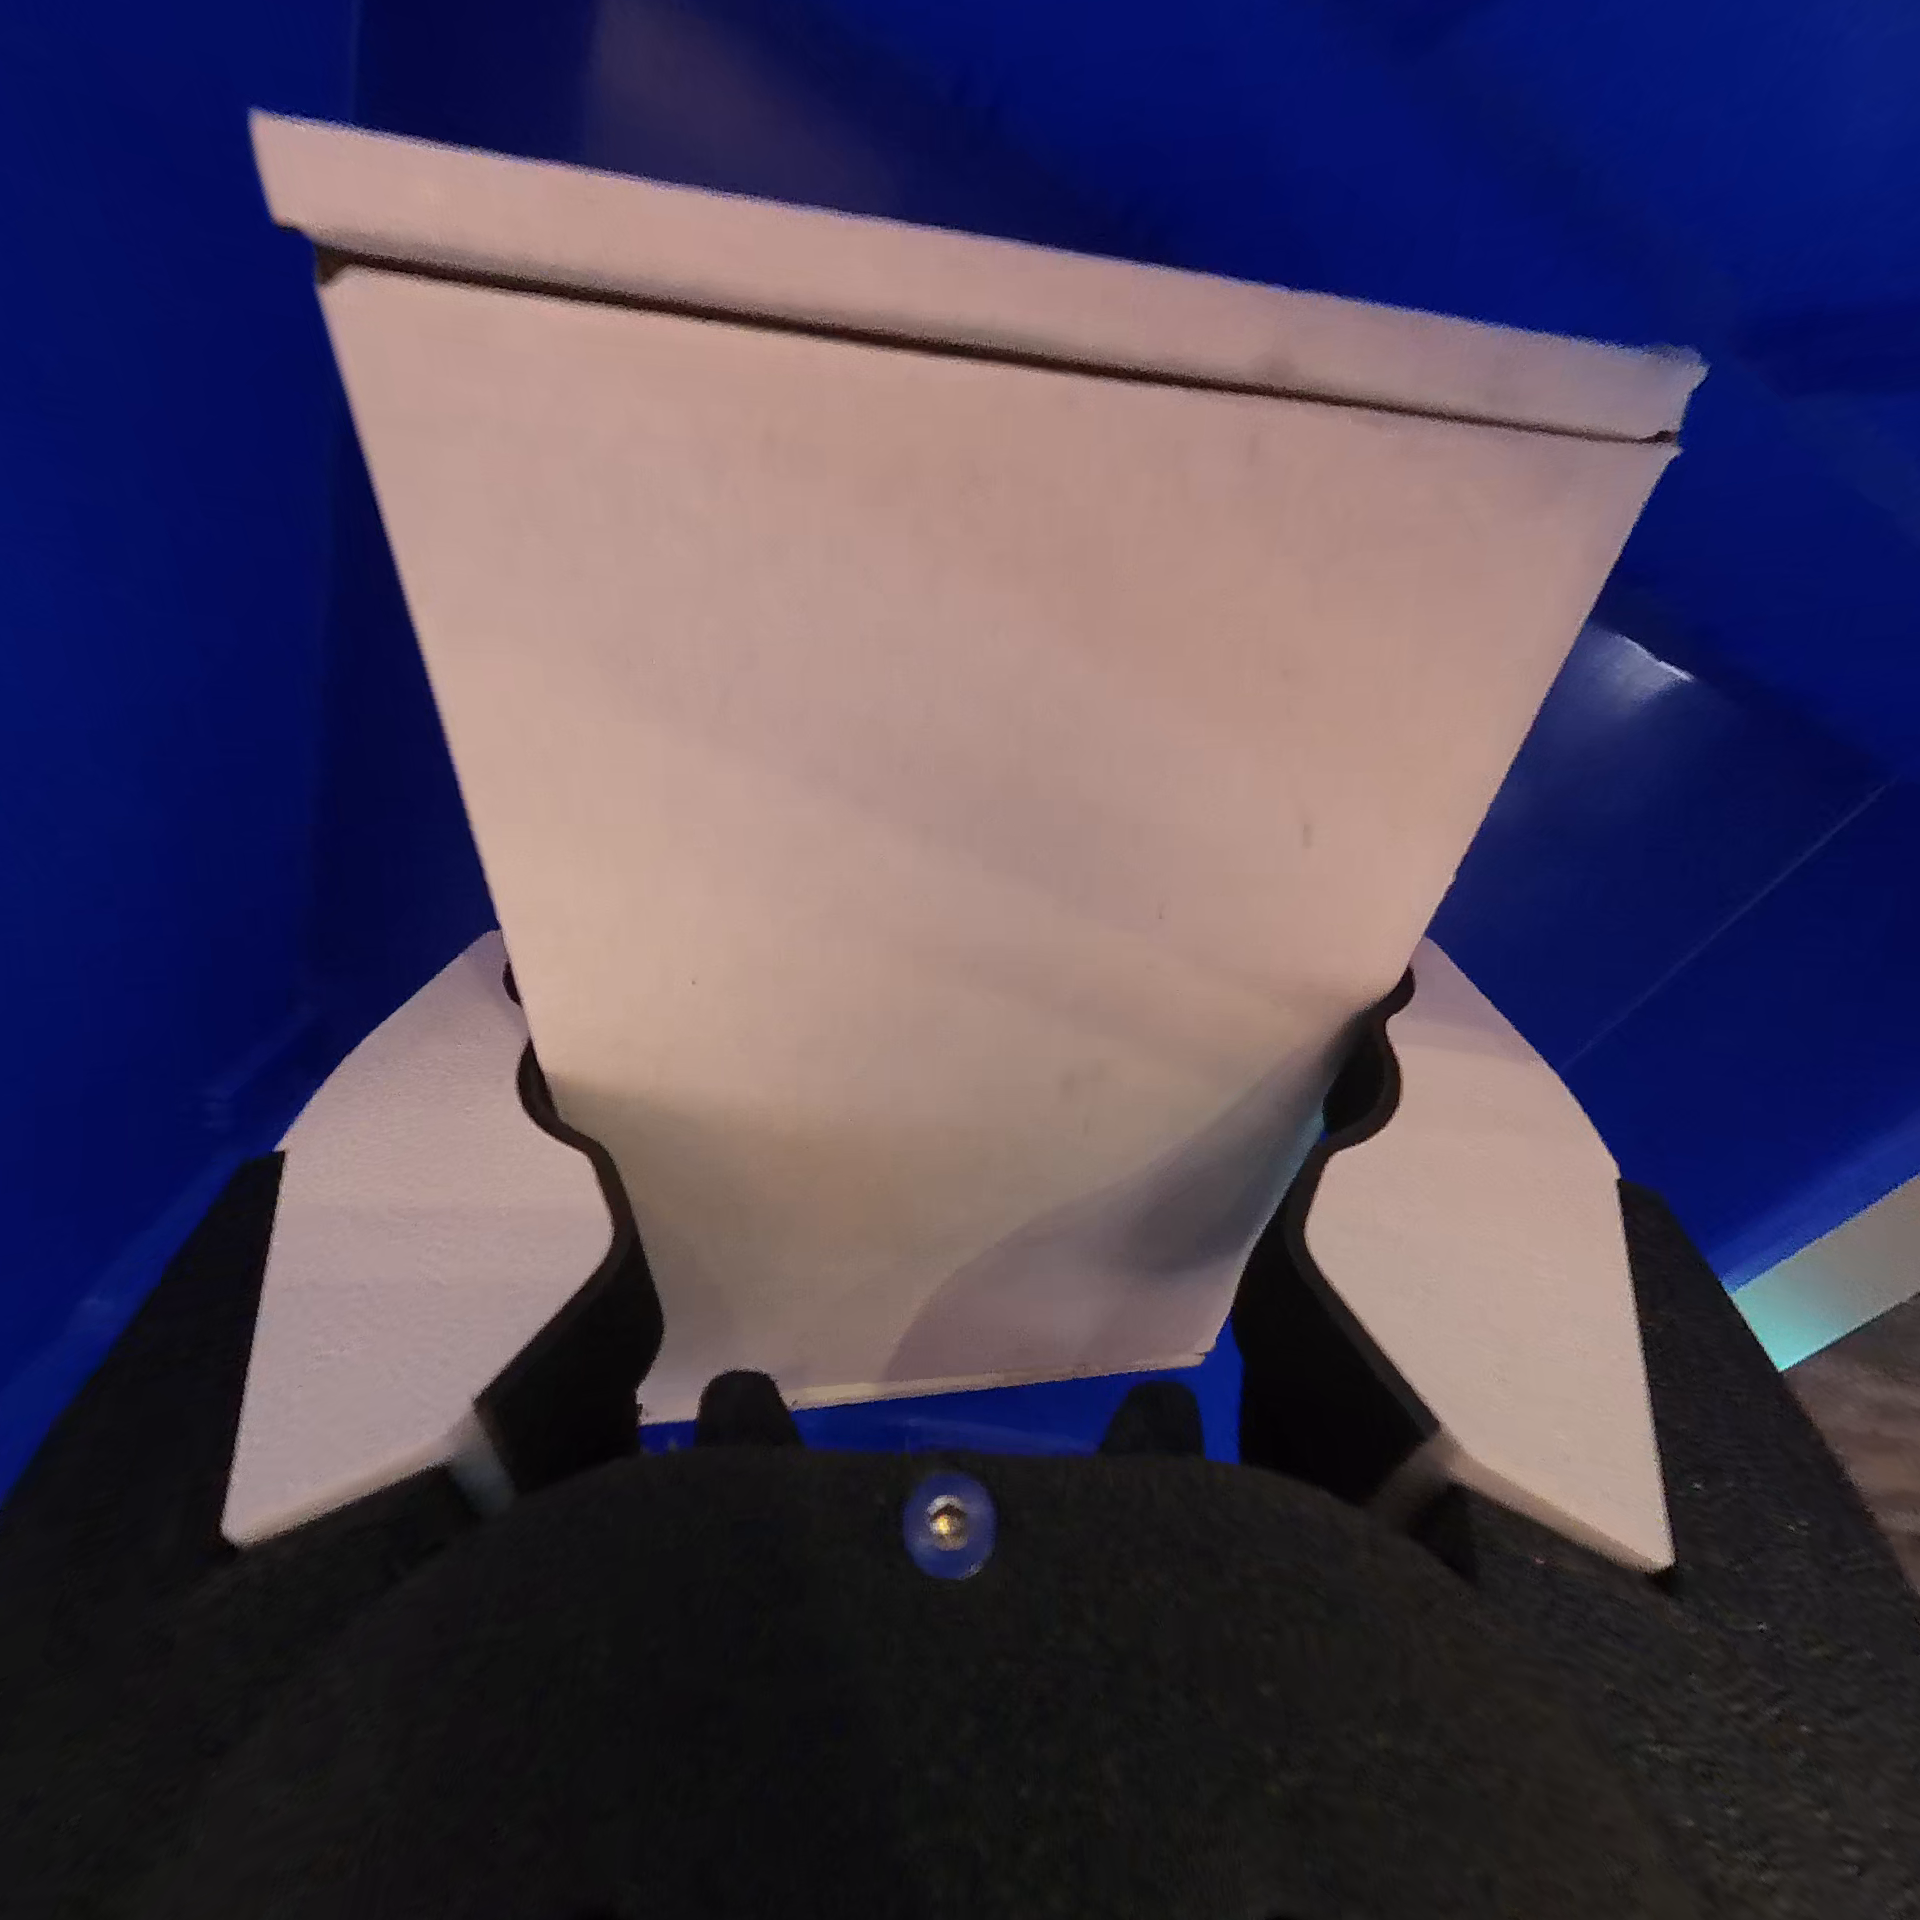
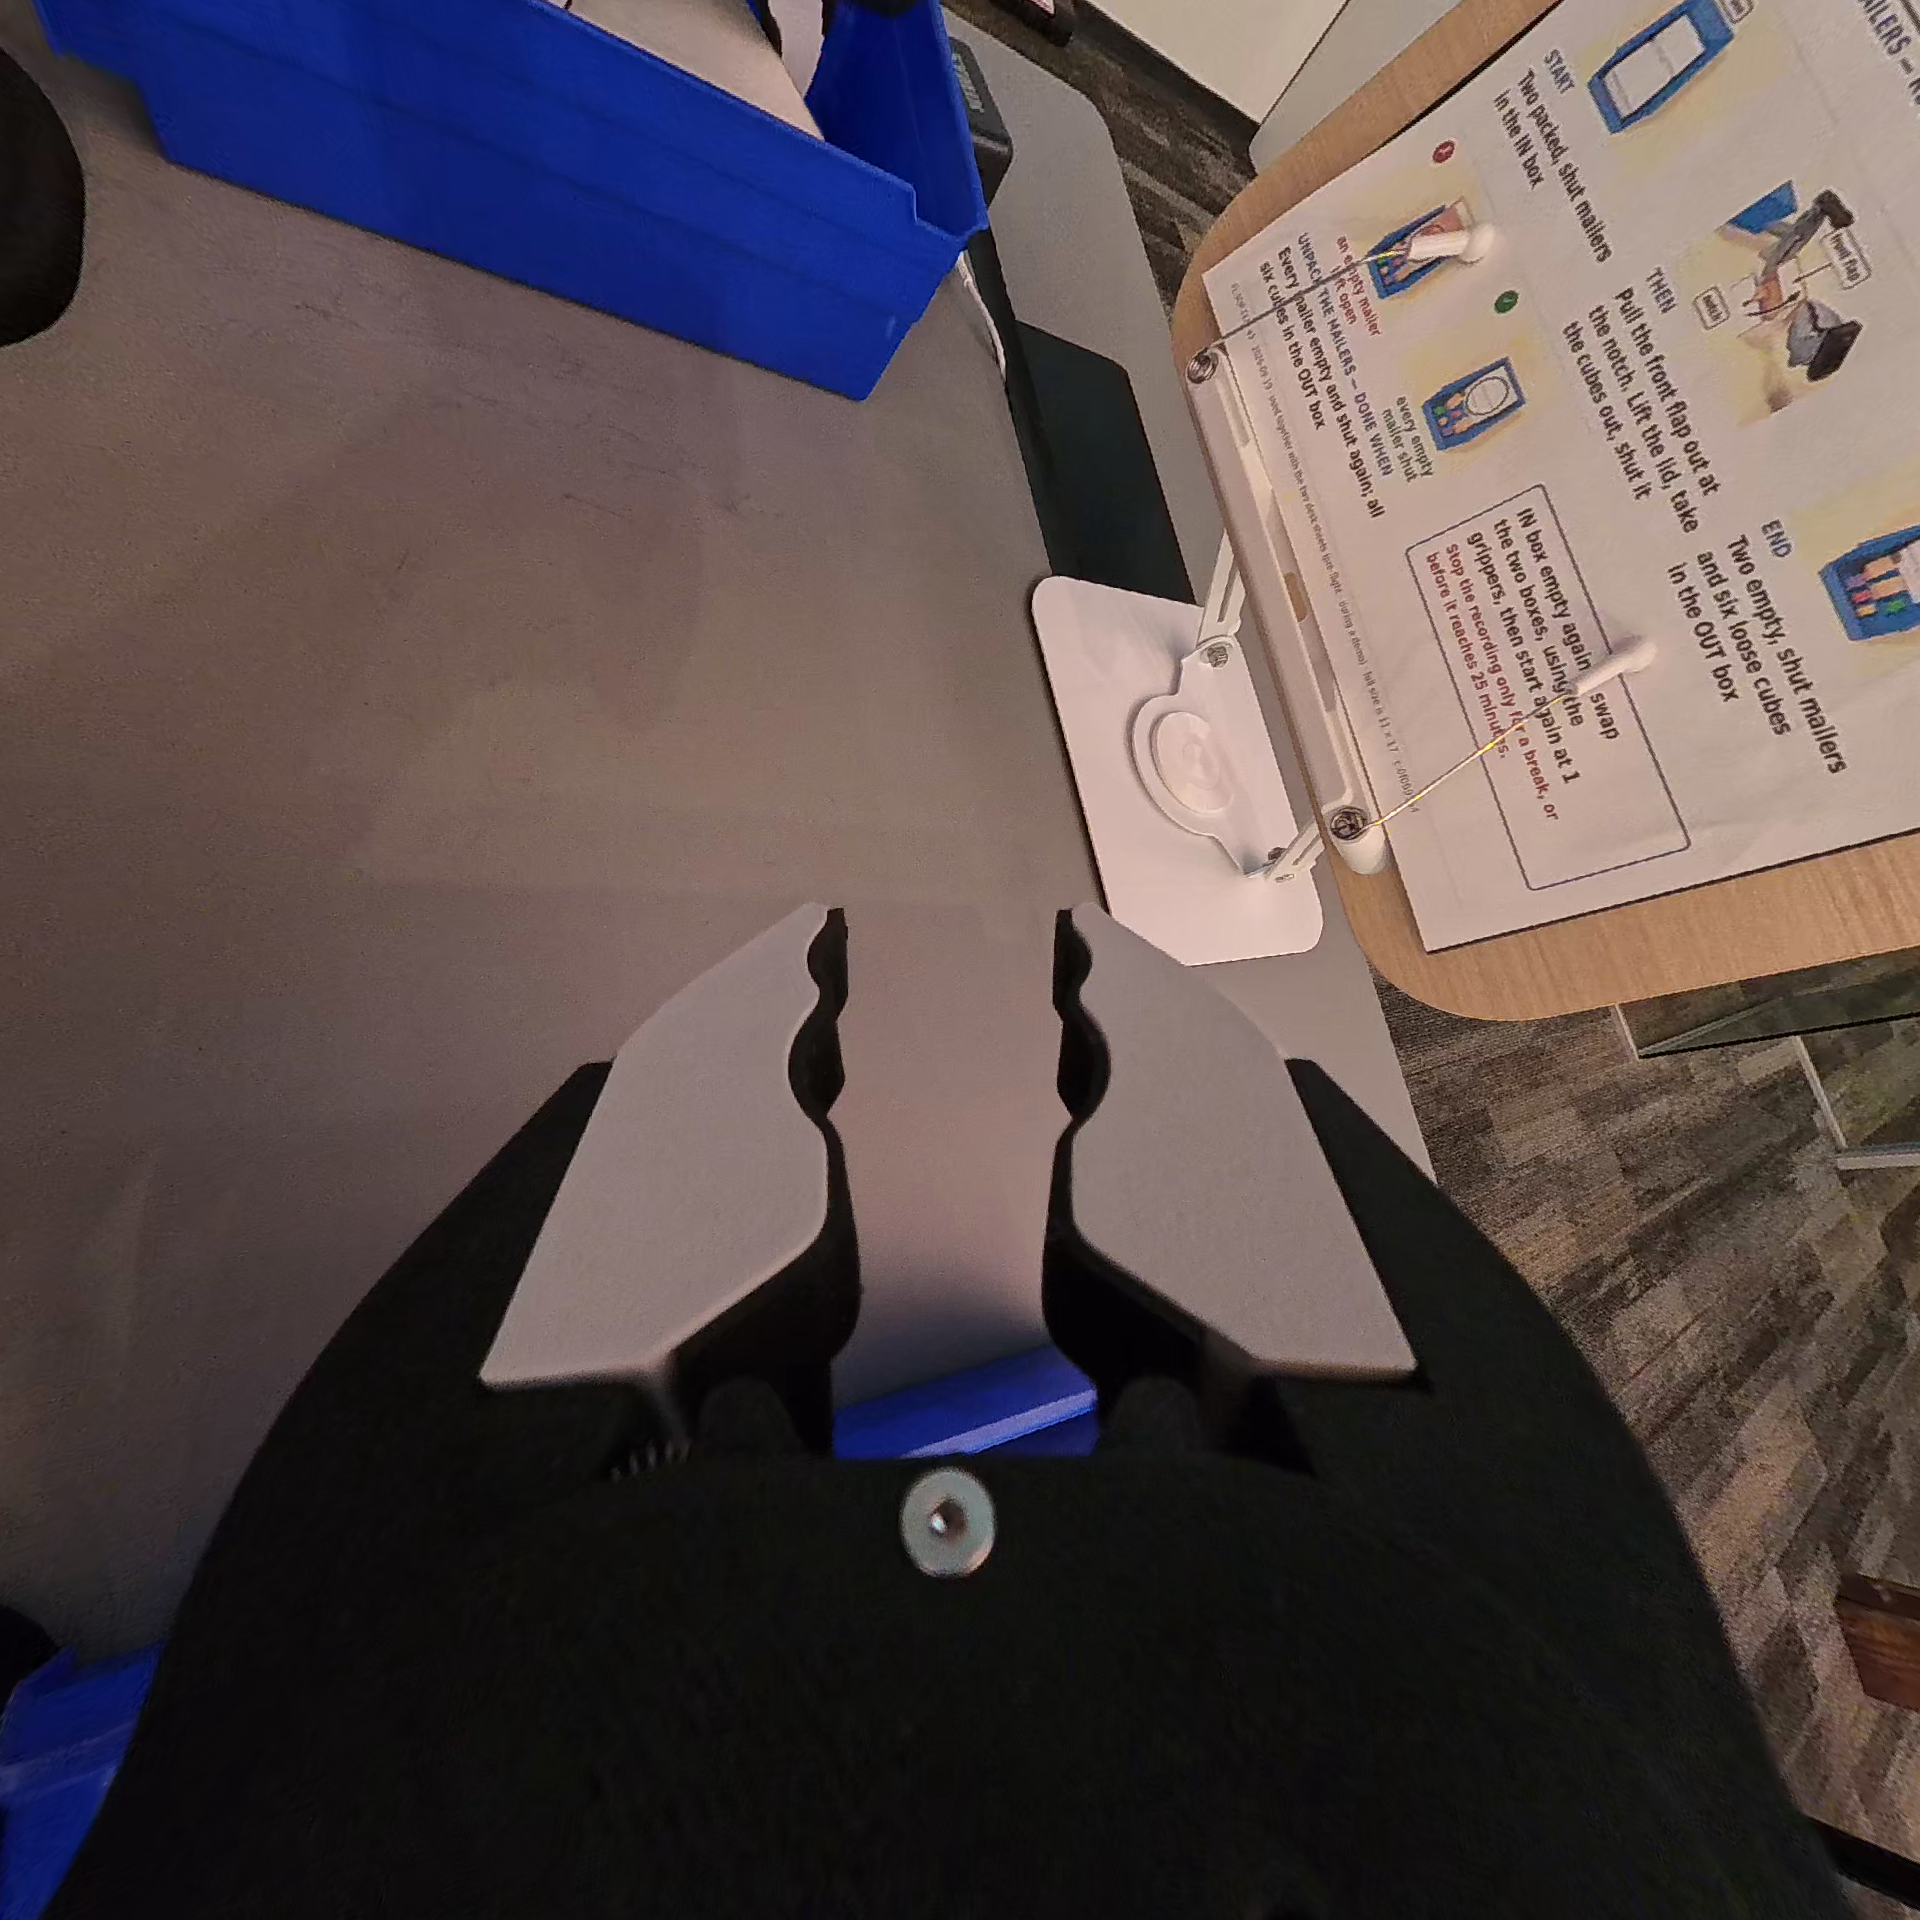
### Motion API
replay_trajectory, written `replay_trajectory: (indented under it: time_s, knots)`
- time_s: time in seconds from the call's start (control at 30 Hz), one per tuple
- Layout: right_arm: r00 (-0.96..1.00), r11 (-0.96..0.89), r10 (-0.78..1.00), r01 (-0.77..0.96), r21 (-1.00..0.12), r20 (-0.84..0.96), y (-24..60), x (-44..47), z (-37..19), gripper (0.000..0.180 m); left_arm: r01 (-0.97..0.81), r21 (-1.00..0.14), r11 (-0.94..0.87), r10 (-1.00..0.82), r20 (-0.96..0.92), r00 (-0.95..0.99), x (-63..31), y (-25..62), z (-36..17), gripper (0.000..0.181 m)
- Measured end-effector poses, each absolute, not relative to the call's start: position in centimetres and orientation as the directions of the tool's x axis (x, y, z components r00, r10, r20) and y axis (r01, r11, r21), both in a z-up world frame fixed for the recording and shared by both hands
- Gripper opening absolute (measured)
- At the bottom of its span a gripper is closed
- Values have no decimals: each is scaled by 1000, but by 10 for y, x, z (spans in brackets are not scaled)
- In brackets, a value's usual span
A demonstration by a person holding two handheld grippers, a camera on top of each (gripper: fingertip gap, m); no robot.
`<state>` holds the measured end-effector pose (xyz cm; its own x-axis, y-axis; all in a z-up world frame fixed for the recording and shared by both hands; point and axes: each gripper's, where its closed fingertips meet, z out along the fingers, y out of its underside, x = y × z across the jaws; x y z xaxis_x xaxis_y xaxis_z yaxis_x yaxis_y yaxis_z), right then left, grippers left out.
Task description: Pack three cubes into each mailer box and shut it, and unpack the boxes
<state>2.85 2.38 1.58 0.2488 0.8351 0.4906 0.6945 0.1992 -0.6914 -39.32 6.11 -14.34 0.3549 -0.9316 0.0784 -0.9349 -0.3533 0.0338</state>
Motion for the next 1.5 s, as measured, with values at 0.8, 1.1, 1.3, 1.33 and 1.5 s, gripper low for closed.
replay_trajectory:
  time_s: [0.8,1.1,1.3,1.33,1.5]
  knots:
    - [233,221,838,682,-697,494,14,29,23,39,-930,54,-364,-931,-26,363,-396,62,-80,140]
    - [233,252,830,654,-713,507,4,31,36,39,-930,60,-362,-929,-104,354,-383,59,-28,141]
    - [237,285,819,623,-729,522,-6,35,50,39,-938,65,-339,-933,-150,327,-360,54,3,140]
    - [237,291,818,616,-732,524,-8,36,53,39,-940,68,-335,-934,-155,322,-355,53,8,140]
    - [236,319,813,585,-746,532,-17,39,64,39,-953,68,-296,-943,-181,280,-321,50,28,140]
